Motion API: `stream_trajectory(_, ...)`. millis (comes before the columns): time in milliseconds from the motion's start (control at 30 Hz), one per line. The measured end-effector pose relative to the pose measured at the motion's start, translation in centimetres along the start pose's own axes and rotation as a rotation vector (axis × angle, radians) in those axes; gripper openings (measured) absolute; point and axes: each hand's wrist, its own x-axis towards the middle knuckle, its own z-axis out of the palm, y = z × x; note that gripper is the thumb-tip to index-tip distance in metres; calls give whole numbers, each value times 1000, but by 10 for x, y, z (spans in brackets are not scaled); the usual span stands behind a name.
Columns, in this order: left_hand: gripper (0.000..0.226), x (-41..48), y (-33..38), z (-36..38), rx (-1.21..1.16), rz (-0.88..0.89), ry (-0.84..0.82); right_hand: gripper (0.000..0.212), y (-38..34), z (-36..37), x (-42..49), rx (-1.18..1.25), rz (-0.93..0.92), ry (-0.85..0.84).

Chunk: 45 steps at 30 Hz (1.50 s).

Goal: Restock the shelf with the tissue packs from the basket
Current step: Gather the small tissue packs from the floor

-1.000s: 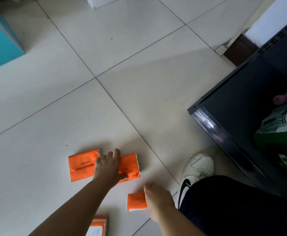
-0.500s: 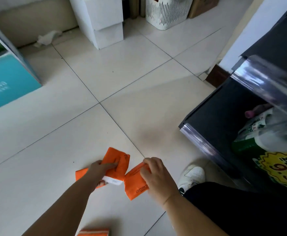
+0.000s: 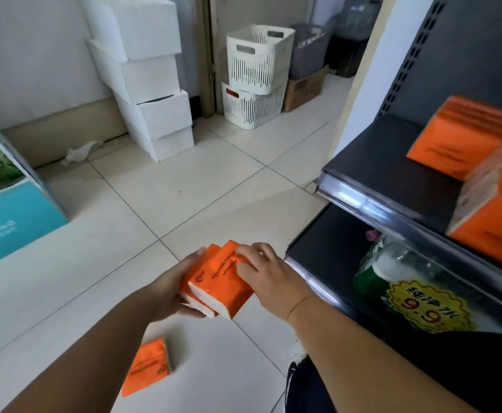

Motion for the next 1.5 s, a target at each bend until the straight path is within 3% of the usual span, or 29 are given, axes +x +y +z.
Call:
stream_trajectory(167,92,-31,39,22,202,140,-170,40,13,-62,-2,107,77,-212)
stream_trajectory(300,73,-48,69,39,350,260,-199,27,22,-120,0,321,241,-135)
stream_trajectory(433,59,-65,109,75,552,351,-218,51,38,-168,2,382,372,-199)
stream_trajectory(567,54,-79,150,119,684,460,-192,81,57,-203,-2,280,378,-300)
stream_trajectory(667,39,-83,180,149,774,535,-198,95,73,-227,-9,110,355,-246)
stream_trajectory(833,53,-84,227,211,991,678,-196,117,110,-261,-19,-165,369,-232)
stream_trajectory(1067,53,-56,270,275,1213,837,-134,119,163,-276,-27,-305,512,-169)
stream_trajectory(1200,60,-34,273,297,1316,897,-133,118,186,-264,-33,-258,621,-168)
stream_trajectory(1367,86,0,261,306,1212,970,-51,100,206,-253,-40,-253,754,-192)
stream_trajectory(1500,117,23,237,300,1071,942,-47,99,213,-248,-43,-213,811,-186)
